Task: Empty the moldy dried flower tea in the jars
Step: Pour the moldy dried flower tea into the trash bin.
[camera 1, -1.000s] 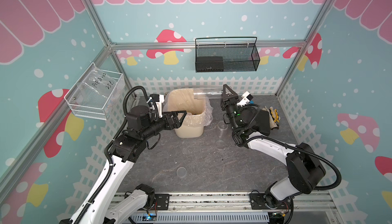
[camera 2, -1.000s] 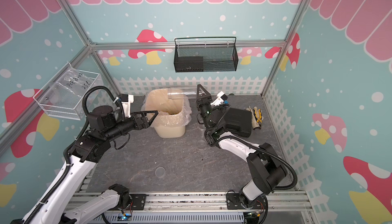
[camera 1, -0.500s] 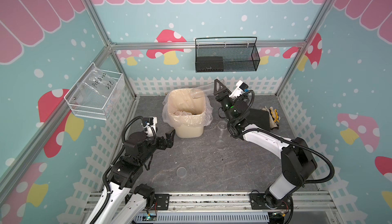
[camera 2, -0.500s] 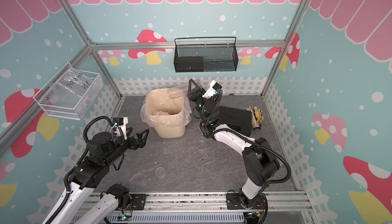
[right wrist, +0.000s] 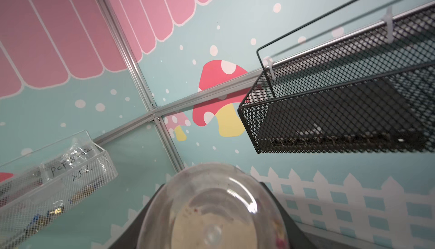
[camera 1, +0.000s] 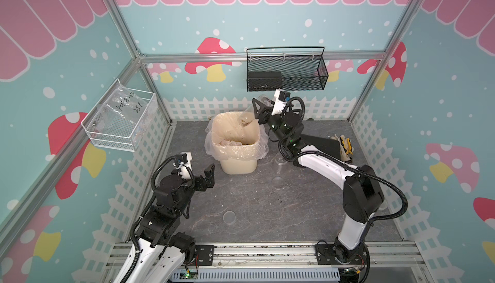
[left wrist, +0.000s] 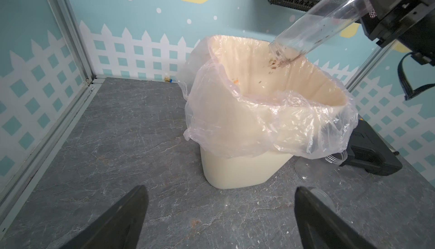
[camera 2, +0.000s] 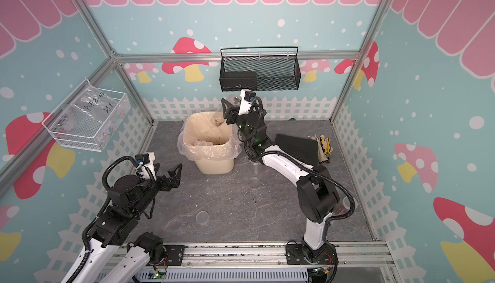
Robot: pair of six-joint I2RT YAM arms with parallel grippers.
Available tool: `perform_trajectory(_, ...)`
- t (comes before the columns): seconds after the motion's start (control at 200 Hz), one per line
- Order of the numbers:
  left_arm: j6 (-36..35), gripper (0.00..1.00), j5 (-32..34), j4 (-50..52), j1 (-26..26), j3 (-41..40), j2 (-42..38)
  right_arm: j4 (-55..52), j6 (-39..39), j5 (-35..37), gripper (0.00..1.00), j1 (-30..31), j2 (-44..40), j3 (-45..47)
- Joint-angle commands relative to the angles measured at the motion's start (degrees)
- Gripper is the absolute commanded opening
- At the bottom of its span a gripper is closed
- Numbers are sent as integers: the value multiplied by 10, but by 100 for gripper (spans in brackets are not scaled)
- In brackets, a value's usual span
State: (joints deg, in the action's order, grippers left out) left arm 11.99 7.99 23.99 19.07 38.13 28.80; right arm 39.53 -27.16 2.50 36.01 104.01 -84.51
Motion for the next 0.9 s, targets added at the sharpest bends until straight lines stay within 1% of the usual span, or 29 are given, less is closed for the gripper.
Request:
perform_trajectory(0.0,4,99,24,-14,-3,-10,-10,-42,158,-36,5,20,12,-35)
perform_trajectory(0.055,5,99,25,-13,-3,-11,-12,-50,206,-34,3,30,13,-42)
perform_trajectory(0.085,5,99,26,-14,-3,-11,-12,-56,213,-37,3,32,12,-45)
perform_trajectory(0.145,5,99,27,-14,-3,-11,-12,-57,167,-47,1,28,9,-46)
perform_trajectory(0.19,6,99,25,-13,-3,-11,-12,-51,126,-73,0,22,9,-45)
perform_trajectory(0.22,6,99,24,-14,-3,-11,-12,-50,123,-90,0,21,12,-50)
perform_trajectory(0.275,7,99,24,-14,-3,-12,-12,-78,168,-100,0,31,19,-73)
perform_trajectory(0.33,7,99,24,-14,-3,-11,-13,-125,233,-81,0,49,27,-100)
perform_trajectory(0.365,7,99,24,-14,-3,-11,-13,-145,249,-74,0,54,29,-111)
perform_trajectory(0.405,6,99,25,-14,-3,-11,-14,-147,213,-78,0,51,27,-109)
perform_trajectory(0.47,7,99,24,-14,-3,-12,-15,-113,115,-131,0,30,23,-90)
perform_trajectory(0.5,7,99,24,-14,-3,-12,-15,-99,98,-144,0,26,24,-86)
perform_trajectory(0.525,7,99,25,-14,-3,-13,-16,-104,116,-145,0,29,25,-91)
perform_trajectory(0.545,8,99,26,-14,-3,-13,-16,-119,146,-136,0,36,27,-99)
perform_trajectory(0.59,8,99,27,-14,-3,-13,-16,-162,240,-88,0,60,32,-124)
perform_trajectory(0.62,8,99,27,-14,-3,-13,-16,-182,276,-57,0,72,35,-133)
perform_trajectory(0.65,8,99,27,-14,-3,-13,-15,-188,271,-42,0,75,34,-132)
perform_trajectory(0.675,8,99,27,-14,-3,-13,-15,-185,238,-47,0,69,32,-125)
perform_trajectory(0.735,8,99,27,-13,-3,-14,-15,-149,154,-108,0,43,24,-100)
perform_trajectory(0.76,8,99,26,-14,-3,-14,-15,-136,139,-119,0,37,23,-94)
perform_trajectory(0.79,8,99,27,-14,-3,-15,-15,-141,158,-114,0,41,23,-99)
perform_trajectory(0.82,8,98,27,-14,-3,-14,-15,-162,211,-90,0,53,25,-110)
perform_trajectory(0.861,8,98,27,-14,-3,-15,-14,-194,286,-40,0,75,29,-126)
perform_trajectory(0.896,9,98,28,-14,-3,-15,-13,-202,288,-18,0,80,30,-128)
